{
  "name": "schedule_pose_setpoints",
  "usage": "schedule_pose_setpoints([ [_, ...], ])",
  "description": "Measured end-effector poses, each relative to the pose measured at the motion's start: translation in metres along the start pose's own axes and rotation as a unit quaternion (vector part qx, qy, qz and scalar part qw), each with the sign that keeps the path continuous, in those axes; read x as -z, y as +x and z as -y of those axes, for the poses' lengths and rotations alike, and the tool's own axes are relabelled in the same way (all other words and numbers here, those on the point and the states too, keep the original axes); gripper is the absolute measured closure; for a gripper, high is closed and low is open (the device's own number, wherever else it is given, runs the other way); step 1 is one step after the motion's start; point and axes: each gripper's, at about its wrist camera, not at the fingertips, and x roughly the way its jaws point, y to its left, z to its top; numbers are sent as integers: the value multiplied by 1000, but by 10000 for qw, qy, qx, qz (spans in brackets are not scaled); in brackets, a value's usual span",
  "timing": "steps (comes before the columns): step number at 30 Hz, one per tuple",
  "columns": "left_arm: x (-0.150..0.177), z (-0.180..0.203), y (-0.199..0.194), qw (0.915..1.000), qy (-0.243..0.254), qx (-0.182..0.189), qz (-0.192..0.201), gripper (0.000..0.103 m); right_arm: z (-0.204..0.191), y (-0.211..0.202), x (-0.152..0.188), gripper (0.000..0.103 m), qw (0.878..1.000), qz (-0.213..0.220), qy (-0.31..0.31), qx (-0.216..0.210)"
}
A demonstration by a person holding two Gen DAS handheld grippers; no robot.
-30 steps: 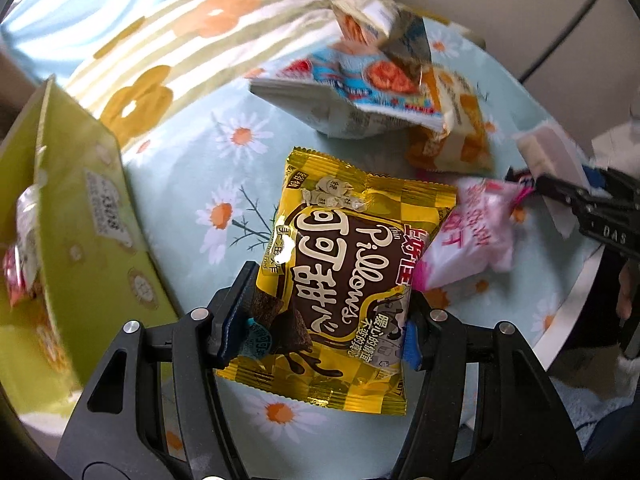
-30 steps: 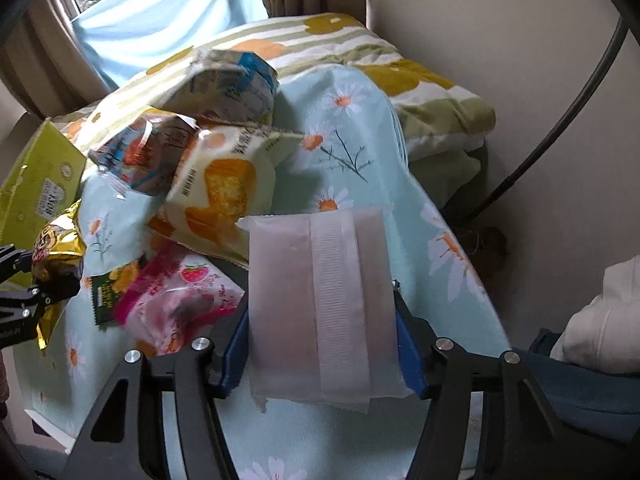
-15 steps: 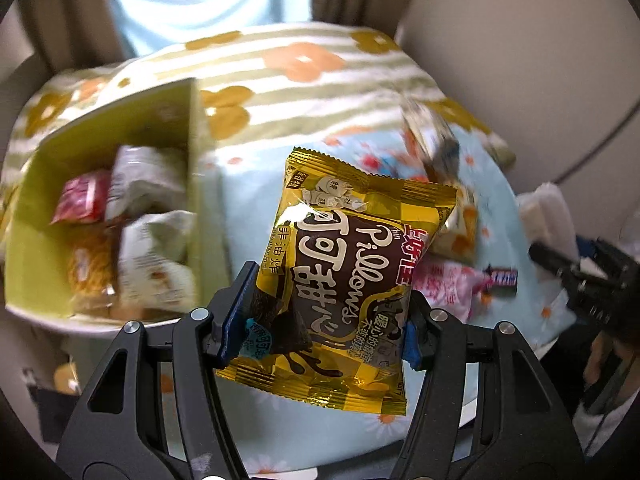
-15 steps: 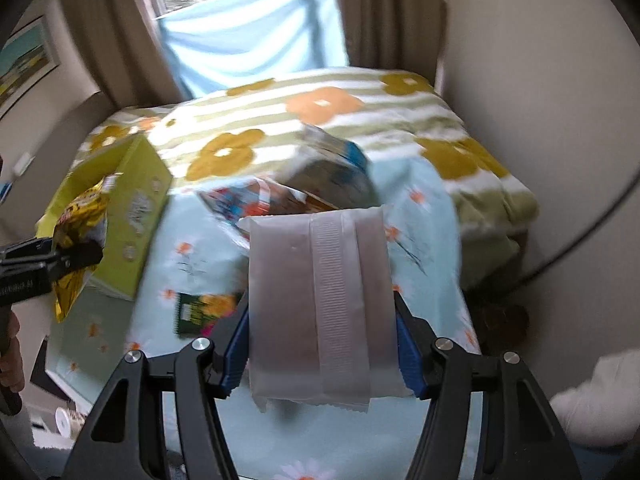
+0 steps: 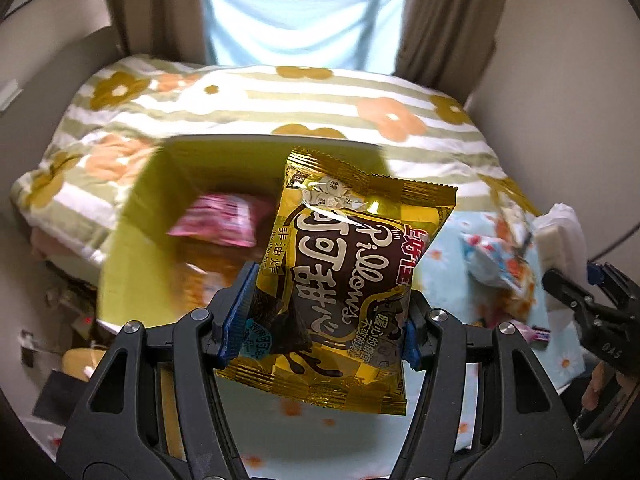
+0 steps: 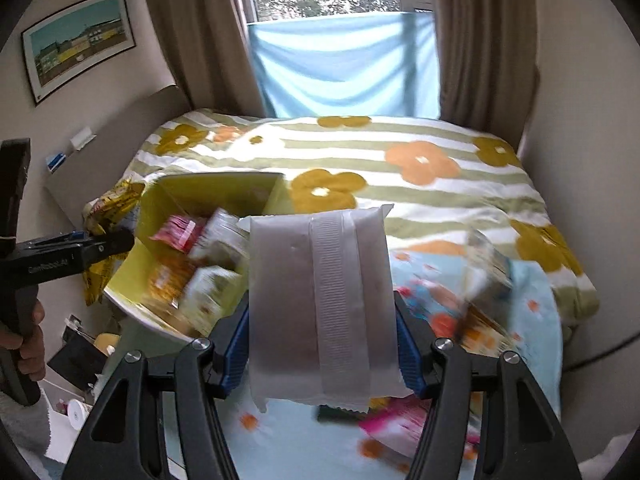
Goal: Organize snacks
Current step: 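Carry the gold packet and white pad to the box and release both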
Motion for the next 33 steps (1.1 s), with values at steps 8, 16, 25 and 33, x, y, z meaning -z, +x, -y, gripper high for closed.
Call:
schedule_pose_setpoints([
  [8, -14, -91, 22, 9997, -100, -196, -135, 46, -80, 46, -27, 45, 9996, -174, -83, -212],
  [16, -10, -126, 70, 9981, 250, -39, -570, 46, -130, 93, -29, 45, 9984, -450, 173, -308],
  [25, -3, -126, 100, 9955, 466, 127, -821, 9, -146, 116, -29, 45, 9965, -726, 352, -230],
  [33, 9, -145, 94, 9958, 285, 158, -860, 6, -155, 134, -26, 45, 9953, -903, 172, -318],
])
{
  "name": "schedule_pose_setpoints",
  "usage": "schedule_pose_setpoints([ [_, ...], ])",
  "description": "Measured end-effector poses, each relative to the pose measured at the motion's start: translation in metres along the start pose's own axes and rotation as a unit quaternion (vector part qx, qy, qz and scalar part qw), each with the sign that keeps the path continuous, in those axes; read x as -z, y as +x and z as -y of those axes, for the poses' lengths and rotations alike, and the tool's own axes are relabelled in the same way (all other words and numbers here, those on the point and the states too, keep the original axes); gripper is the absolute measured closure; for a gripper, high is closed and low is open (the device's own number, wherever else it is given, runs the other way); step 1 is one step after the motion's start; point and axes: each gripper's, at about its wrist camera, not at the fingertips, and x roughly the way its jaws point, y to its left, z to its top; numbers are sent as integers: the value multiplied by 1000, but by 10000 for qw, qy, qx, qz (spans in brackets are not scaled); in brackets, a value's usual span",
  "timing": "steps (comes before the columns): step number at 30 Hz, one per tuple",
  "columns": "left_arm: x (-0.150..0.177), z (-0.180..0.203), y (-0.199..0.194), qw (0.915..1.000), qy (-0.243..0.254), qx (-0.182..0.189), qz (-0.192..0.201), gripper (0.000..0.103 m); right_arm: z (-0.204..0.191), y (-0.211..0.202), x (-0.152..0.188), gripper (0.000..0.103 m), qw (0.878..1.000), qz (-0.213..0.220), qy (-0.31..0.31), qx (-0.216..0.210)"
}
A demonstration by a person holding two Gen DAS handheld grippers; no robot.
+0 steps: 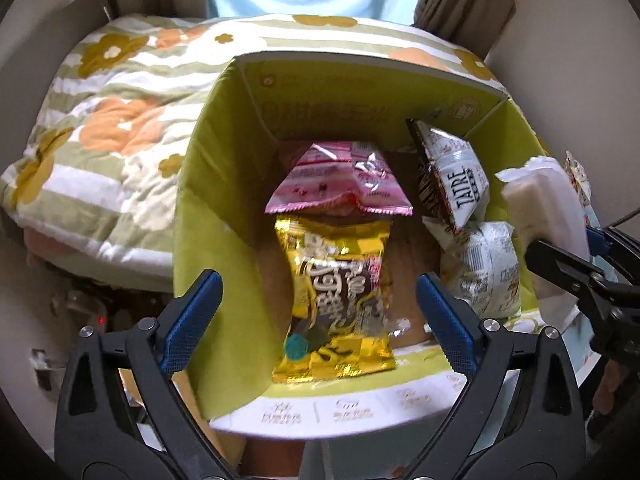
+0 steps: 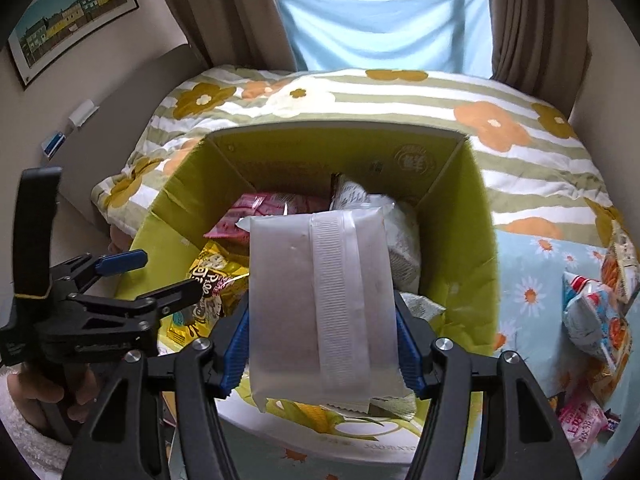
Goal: Organize snacks
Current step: 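Carry the gold packet and white pad to the box and release both, then move both grippers back to the snack pile on the cloth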
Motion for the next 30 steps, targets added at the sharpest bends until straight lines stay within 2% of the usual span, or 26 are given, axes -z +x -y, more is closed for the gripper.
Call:
schedule_pose_setpoints([
  [10, 10, 0, -19, 9998, -20, -75, 186, 6, -7, 23, -1, 42, 9989, -346, -70, -301],
  [12, 12, 0, -24, 9997, -20, -63, 243, 6, -6, 20, 1, 26, 9991, -257, -77, -317],
  [14, 13, 2, -28, 9996, -16, -79, 272, 6, -2, 14, 3, 17, 9994, -159, -85, -306],
  [30, 24, 21, -49, 9990, 68, 54, 438, 6, 14, -18, 18, 17, 9998, -27, 179, -58],
])
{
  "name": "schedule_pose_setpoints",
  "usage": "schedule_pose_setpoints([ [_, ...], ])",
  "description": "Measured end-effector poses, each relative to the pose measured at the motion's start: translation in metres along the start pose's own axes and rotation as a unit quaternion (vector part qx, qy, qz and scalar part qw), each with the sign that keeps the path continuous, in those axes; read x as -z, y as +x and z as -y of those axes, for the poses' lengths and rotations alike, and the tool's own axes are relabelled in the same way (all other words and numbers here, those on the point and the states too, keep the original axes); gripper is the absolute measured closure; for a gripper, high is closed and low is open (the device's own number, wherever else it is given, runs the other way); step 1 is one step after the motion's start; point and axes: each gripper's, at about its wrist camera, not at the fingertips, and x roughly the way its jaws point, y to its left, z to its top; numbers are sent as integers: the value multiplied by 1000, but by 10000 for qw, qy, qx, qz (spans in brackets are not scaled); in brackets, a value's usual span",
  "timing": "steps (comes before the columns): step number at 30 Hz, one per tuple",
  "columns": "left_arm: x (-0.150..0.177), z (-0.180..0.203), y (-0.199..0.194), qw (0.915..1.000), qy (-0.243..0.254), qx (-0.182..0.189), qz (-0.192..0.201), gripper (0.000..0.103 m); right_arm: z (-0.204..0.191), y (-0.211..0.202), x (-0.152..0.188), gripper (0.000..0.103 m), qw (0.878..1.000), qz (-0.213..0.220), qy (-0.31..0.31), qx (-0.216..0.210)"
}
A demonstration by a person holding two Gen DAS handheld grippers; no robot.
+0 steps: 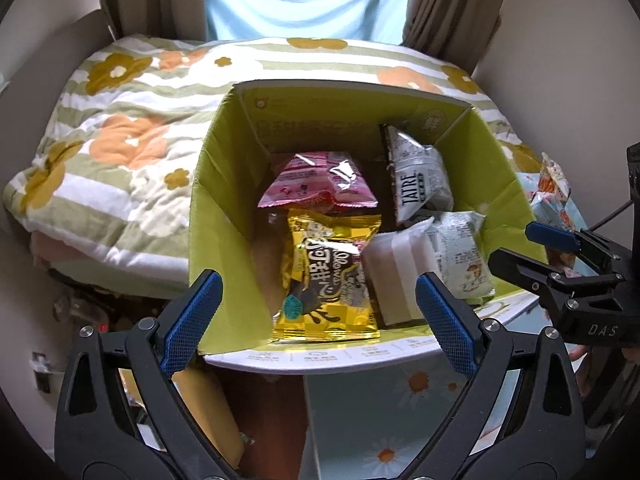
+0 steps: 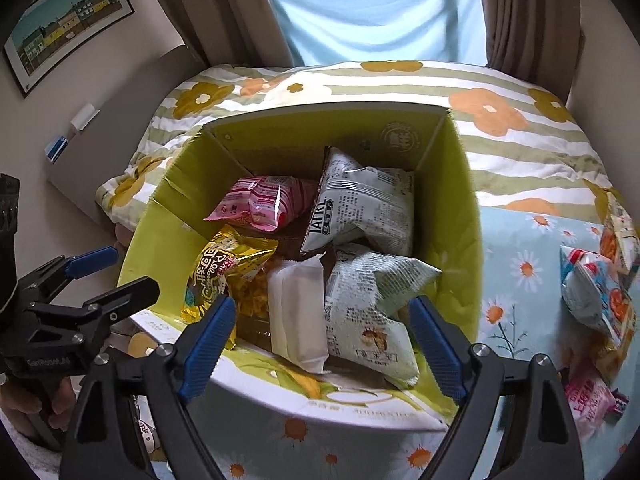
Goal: Organize snacks
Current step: 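Move both grippers back to the snack pile on the cloth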
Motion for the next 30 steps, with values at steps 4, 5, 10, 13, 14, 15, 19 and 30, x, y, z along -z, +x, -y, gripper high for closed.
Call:
schedule_pose_setpoints([
  [4, -1, 9, -3, 10000, 53, 29, 26, 6, 5, -12, 3, 17, 9999, 80, -2, 114],
  [5, -1, 12, -4, 10000, 78, 31, 40, 6, 7, -15, 4, 17, 9999, 101, 32, 100],
  [10, 0, 39, -11, 9995, 296, 84, 102, 6, 24, -36, 15, 17, 9992, 327, 208, 62],
  [13, -1, 63, -13, 9990, 416, 129, 141, 6, 41, -52, 24, 17, 9981, 514, 318, 139],
  [14, 0, 70, -14, 9988, 441, 137, 159, 6, 49, -58, 26, 17, 9976, 574, 356, 172],
  [15, 0, 80, -15, 9986, 478, 154, 178, 6, 58, -64, 29, 16, 9970, 628, 396, 209],
  [19, 2, 132, -16, 9975, 595, 293, 224, 6, 96, -91, 46, 1, 9951, 770, 509, 343],
  [30, 25, 280, 2, 9908, 1145, 718, 15, 6, 232, -160, 98, 1, 9894, 441, 729, 1171],
])
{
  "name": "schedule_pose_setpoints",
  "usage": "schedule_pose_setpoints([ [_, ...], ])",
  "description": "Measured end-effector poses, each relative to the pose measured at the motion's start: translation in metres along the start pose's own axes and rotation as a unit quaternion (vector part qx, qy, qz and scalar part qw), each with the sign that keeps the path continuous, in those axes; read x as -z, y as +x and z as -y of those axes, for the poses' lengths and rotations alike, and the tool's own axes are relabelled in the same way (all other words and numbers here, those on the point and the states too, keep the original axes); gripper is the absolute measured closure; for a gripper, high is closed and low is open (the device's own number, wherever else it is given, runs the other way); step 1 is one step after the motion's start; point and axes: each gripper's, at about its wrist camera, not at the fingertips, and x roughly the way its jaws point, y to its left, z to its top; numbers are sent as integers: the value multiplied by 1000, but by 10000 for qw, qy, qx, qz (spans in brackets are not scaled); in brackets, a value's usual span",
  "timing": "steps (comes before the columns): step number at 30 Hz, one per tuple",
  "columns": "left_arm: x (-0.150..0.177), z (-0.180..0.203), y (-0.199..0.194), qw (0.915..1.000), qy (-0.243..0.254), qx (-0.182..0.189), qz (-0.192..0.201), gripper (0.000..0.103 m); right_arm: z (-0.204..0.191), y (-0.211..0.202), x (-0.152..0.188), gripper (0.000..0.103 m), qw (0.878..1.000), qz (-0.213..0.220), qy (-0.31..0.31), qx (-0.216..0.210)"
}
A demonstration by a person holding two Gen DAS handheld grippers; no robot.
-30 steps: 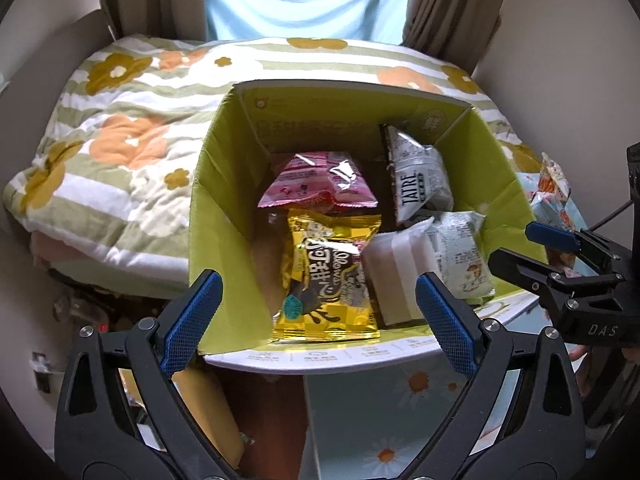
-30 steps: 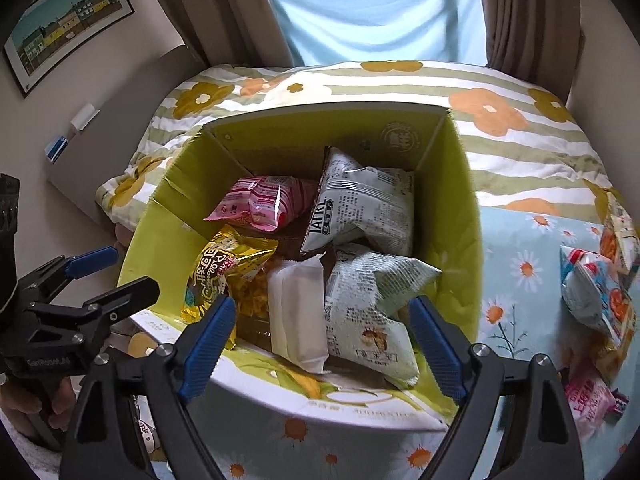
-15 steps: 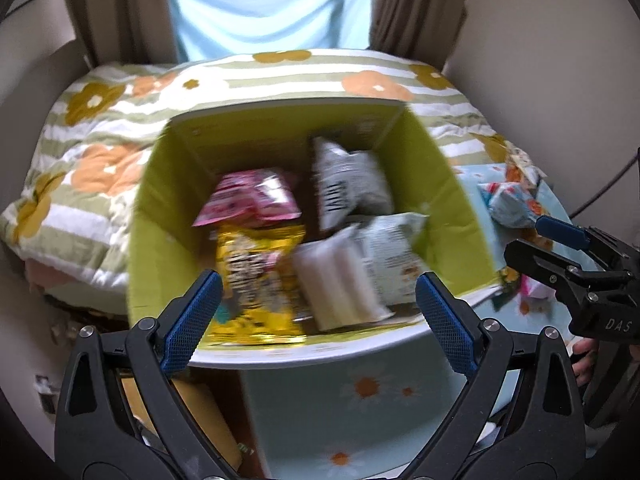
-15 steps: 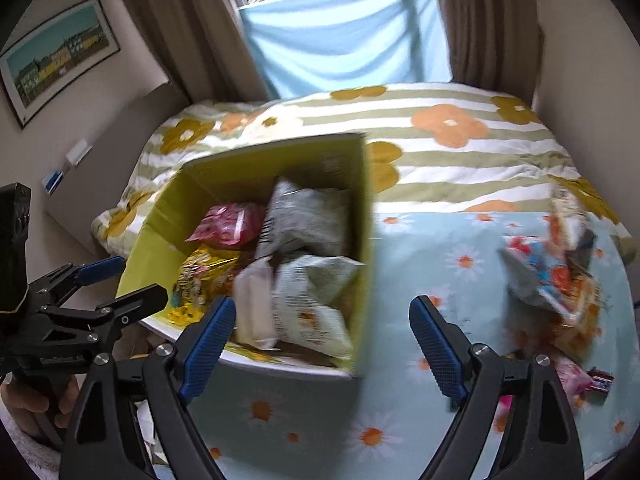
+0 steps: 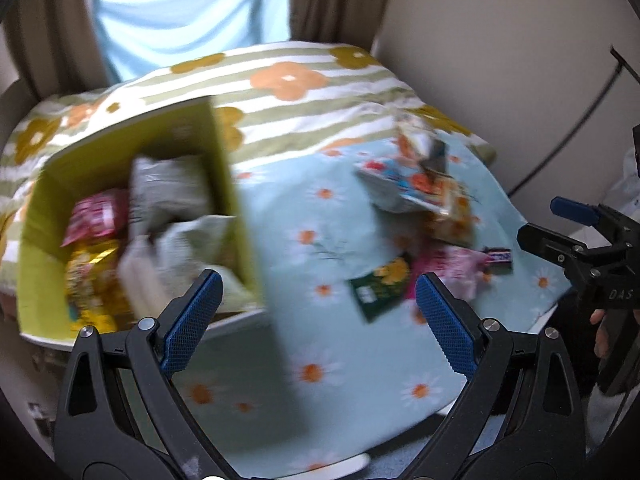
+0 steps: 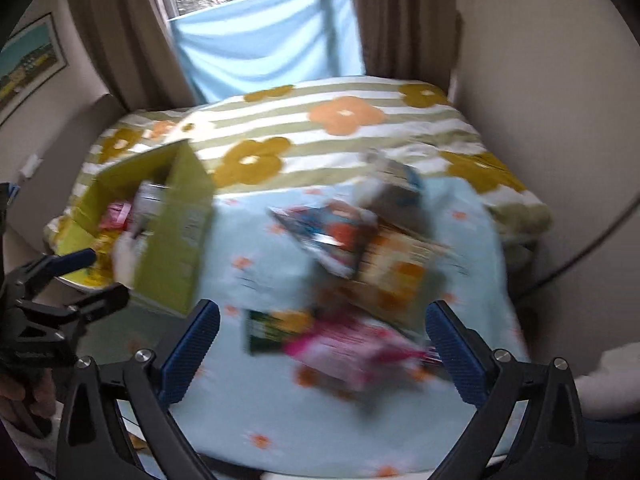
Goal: Organize snacks
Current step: 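Move both grippers back to the snack pile on the cloth, then grasp the pink strawberry candy bag with the left gripper while the right grasps the chocolate bar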
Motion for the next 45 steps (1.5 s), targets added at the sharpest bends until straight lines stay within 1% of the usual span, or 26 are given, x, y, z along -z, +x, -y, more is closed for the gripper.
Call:
schedule_pose_setpoints([
  [2, -1, 28, 13, 9999, 63, 115, -71, 6, 27, -2, 10, 1, 9999, -89, 67, 45],
  [6, -1, 72, 36, 9991, 163, 313, -243, 6, 66, -1, 27, 1, 9996, -214, 117, 127],
  [7, -1, 85, 43, 9986, 201, 379, -300, 6, 73, 0, 31, 1, 9996, -252, 93, 125],
  [10, 3, 111, 59, 9976, 353, 378, -453, 6, 92, 9, 44, 1, 9991, -404, -6, 115],
  [14, 3, 136, 83, 9952, 568, 405, -692, 6, 109, 22, 60, 1, 9985, -543, 67, 59],
  [18, 1, 153, 105, 9916, 842, 442, -879, 6, 122, 36, 72, 1, 9979, -607, 230, -19],
  [23, 5, 167, 144, 9842, 1148, 549, -1234, 6, 125, 46, 85, 1, 9970, -590, 505, -46],
  [26, 5, 170, 157, 9816, 1271, 574, -1302, 6, 123, 51, 92, 1, 9972, -489, 553, 107],
  [29, 5, 171, 170, 9787, 1372, 608, -1405, 7, 120, 57, 98, 1, 9965, -412, 705, 152],
  [31, 6, 174, 180, 9761, 1471, 627, -1474, 8, 118, 61, 102, 1, 9961, -342, 768, 277],
  [35, 7, 177, 195, 9721, 1614, 623, -1584, 16, 118, 68, 106, 1, 9943, -250, 884, 536],
  [38, 7, 180, 205, 9702, 1678, 615, -1638, 17, 118, 71, 104, 1, 9934, -175, 942, 633],
  [39, 7, 180, 205, 9701, 1698, 620, -1619, 22, 117, 72, 102, 4, 9930, -144, 971, 662],
  [40, 7, 180, 206, 9697, 1722, 647, -1607, 25, 116, 73, 102, 5, 9928, -120, 998, 657],
  [41, 7, 180, 208, 9690, 1733, 686, -1620, 31, 116, 74, 102, 6, 9924, -115, 1033, 664],
  [43, 6, 178, 211, 9679, 1762, 749, -1626, 34, 116, 77, 102, 6, 9915, -103, 1120, 654],
  [44, 5, 177, 212, 9670, 1773, 836, -1630, 40, 115, 78, 103, 6, 9910, -101, 1163, 654],
  [45, 3, 177, 213, 9662, 1781, 891, -1635, 42, 115, 79, 103, 10, 9903, -108, 1193, 708],
])
